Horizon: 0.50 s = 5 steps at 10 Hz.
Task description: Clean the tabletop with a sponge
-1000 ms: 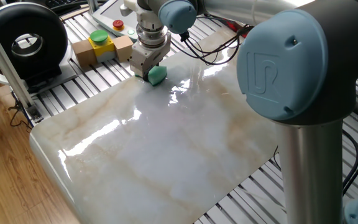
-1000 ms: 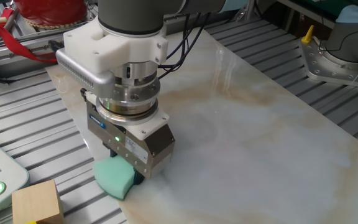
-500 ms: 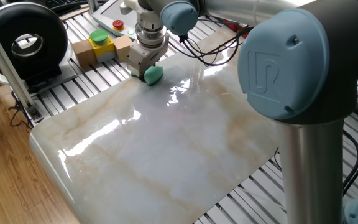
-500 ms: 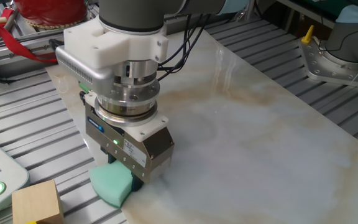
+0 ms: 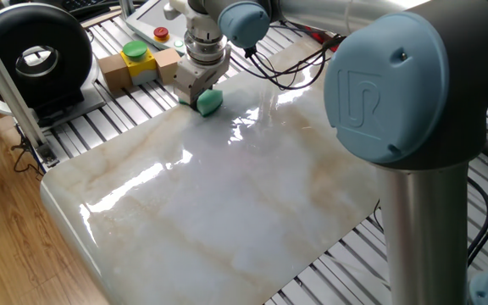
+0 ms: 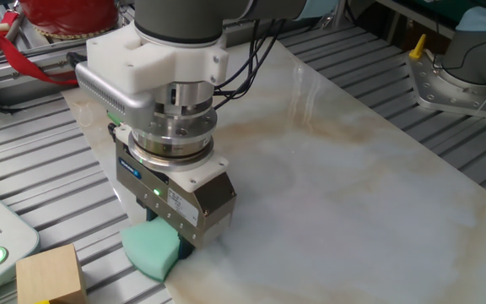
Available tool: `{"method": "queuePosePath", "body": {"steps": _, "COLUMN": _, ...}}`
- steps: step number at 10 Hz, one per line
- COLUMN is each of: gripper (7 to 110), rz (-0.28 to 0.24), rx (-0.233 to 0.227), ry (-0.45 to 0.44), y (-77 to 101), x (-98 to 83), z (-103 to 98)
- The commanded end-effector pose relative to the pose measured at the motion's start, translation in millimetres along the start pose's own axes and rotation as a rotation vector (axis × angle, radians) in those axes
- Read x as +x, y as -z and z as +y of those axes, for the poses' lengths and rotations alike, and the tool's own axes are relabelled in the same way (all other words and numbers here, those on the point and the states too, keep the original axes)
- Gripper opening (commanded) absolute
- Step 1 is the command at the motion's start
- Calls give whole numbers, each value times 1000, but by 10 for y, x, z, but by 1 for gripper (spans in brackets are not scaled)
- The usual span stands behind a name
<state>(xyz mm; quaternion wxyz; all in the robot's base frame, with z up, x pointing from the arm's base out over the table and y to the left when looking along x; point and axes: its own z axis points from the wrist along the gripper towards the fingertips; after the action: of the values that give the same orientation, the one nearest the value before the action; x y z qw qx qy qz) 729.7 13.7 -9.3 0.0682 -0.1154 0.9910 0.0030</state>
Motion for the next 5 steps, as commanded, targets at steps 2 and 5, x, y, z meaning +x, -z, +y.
{"method": "queuePosePath", "body": {"steps": 2, "gripper": 7, "rz": 4, "rx": 3, "ry": -25, "y": -22, "x": 20, "z": 46}}
{"method": "queuePosePath", "body": {"steps": 5, "gripper": 7, "rz": 8, "rx": -10, "ry": -27, "y": -41, "x": 26, "z": 116}}
